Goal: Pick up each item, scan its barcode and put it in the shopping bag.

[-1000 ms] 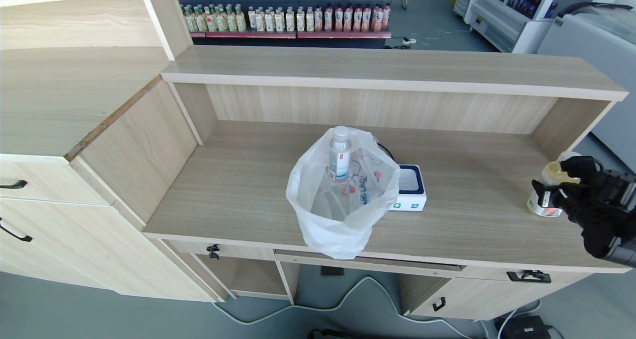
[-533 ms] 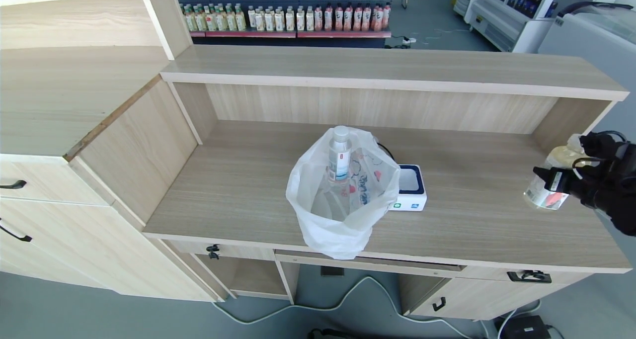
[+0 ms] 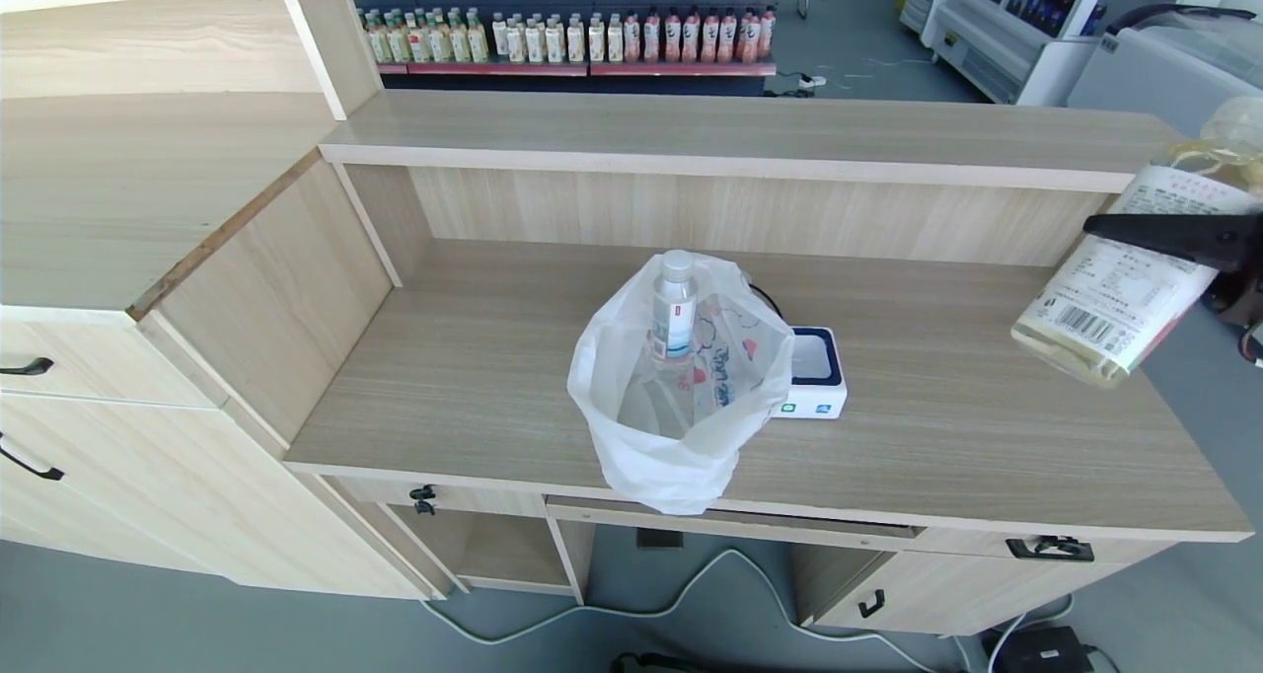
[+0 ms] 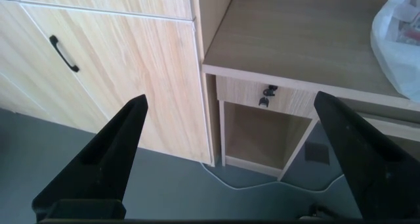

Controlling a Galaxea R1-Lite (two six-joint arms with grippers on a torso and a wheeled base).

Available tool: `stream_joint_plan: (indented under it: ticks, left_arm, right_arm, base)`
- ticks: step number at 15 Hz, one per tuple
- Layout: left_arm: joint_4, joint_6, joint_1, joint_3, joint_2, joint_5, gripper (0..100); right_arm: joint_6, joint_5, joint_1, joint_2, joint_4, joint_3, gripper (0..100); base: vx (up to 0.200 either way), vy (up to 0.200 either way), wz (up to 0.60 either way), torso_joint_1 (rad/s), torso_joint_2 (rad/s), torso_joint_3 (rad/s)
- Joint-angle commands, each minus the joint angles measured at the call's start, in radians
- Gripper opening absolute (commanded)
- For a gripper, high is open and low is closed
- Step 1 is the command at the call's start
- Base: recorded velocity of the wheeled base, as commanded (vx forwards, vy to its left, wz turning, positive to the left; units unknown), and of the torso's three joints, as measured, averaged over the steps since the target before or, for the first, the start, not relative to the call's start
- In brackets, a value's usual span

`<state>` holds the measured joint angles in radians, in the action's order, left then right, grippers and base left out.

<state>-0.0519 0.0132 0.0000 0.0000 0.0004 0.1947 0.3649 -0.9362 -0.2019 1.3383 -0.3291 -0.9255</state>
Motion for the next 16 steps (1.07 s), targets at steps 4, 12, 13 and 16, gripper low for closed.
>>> stream_joint_plan:
  ticks: [4,12,13,16]
  left_arm:
    - [0.000,0.001,0.000,0.000,0.000,0.000,100]
    - [0.000,-0.001,0.000,0.000,0.000,0.000,100]
    - [0.000,0.001,0.000,0.000,0.000,0.000,100]
    - [0.000,0.001,0.000,0.000,0.000,0.000,100]
  right_arm:
    - [0.080,-0.046,0.312,-0.272,0.125,0.030,0]
    - [0.066,-0.046,0.440,-0.369,0.144,0.116,0]
    - [0.063,-0.044,0.457,-0.370,0.144,0.120,0]
    - [0.062,-0.044,0.464,-0.381,0.144,0.139,0]
  base:
    - [0.000,0.000,0.00,0.000,0.00,0.000]
    - [0.000,0.000,0.00,0.000,0.00,0.000]
    - [0.000,0.000,0.00,0.000,0.00,0.000]
    - [0.000,0.000,0.00,0.000,0.00,0.000]
